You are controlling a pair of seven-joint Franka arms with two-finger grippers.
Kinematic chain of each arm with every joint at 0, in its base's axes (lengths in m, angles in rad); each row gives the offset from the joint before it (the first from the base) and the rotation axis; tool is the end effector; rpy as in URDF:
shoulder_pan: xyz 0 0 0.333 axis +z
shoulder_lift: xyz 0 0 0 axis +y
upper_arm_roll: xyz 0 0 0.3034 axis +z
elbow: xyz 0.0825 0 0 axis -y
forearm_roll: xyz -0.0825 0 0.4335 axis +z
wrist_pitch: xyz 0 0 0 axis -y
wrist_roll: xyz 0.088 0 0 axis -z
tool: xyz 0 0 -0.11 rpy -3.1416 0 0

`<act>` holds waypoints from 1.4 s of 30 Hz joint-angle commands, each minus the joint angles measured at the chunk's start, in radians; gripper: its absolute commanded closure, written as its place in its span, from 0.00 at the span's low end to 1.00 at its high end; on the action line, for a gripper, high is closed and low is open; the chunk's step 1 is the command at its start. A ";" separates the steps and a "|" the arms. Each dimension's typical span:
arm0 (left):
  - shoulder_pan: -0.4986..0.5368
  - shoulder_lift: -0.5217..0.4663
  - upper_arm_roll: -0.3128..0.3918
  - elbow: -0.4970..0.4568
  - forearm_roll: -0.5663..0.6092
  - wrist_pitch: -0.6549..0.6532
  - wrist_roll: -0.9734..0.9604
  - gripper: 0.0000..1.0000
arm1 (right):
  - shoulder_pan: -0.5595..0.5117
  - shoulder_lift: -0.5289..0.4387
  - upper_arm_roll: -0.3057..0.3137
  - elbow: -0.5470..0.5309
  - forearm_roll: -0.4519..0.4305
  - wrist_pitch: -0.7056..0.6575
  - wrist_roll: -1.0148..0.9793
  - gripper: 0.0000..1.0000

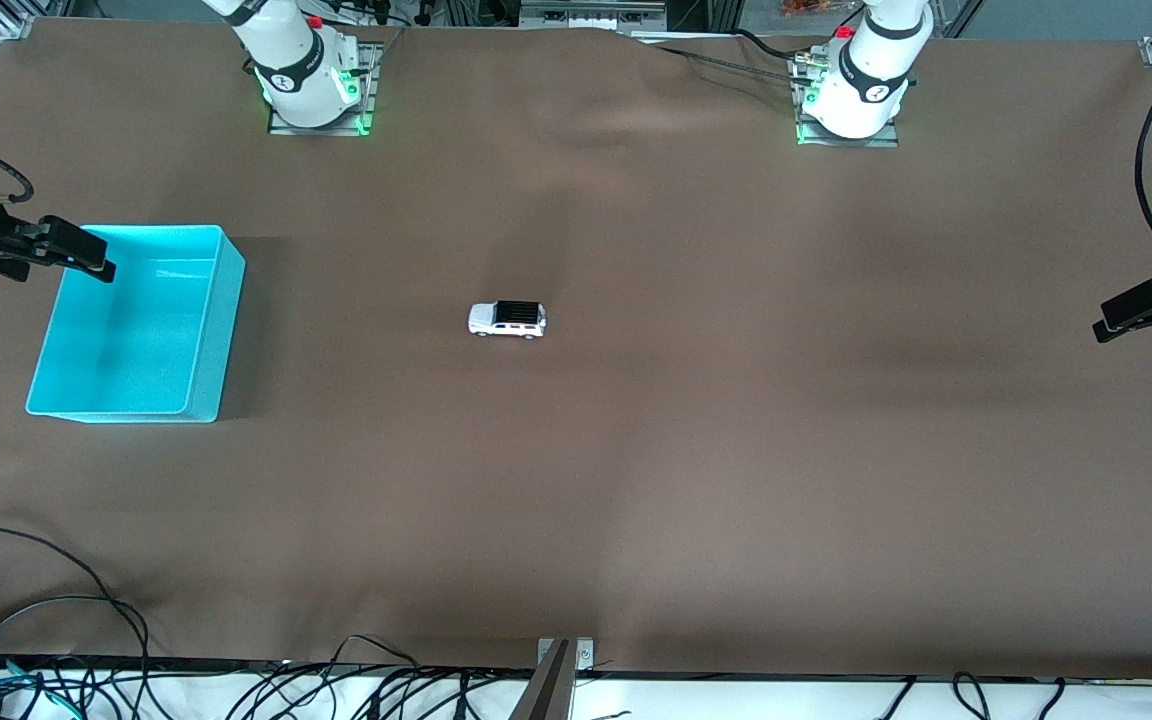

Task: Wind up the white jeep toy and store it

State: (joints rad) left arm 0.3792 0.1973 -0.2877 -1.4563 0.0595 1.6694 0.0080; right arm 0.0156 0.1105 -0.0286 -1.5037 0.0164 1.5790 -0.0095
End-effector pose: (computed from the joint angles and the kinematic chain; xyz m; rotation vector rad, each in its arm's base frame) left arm 0.6623 0.0829 0.5569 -3.1337 -0.1322 -0.0370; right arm 0.6362 -0.0056 0.5761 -3.1275 0.0059 0.0547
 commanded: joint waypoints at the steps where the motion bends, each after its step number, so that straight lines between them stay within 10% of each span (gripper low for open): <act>1: 0.006 -0.035 -0.001 -0.033 -0.030 -0.010 0.029 0.00 | -0.002 0.002 -0.002 0.014 0.010 -0.013 0.006 0.00; 42: 0.004 -0.036 -0.001 -0.033 -0.030 -0.030 0.020 0.00 | 0.000 0.002 -0.001 0.008 0.014 -0.020 0.080 0.00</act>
State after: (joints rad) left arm 0.3792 0.1922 -0.2890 -1.4651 0.0594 1.6475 0.0087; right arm 0.0172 0.1120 -0.0276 -1.5037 0.0164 1.5769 0.0671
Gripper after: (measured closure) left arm 0.000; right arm 0.000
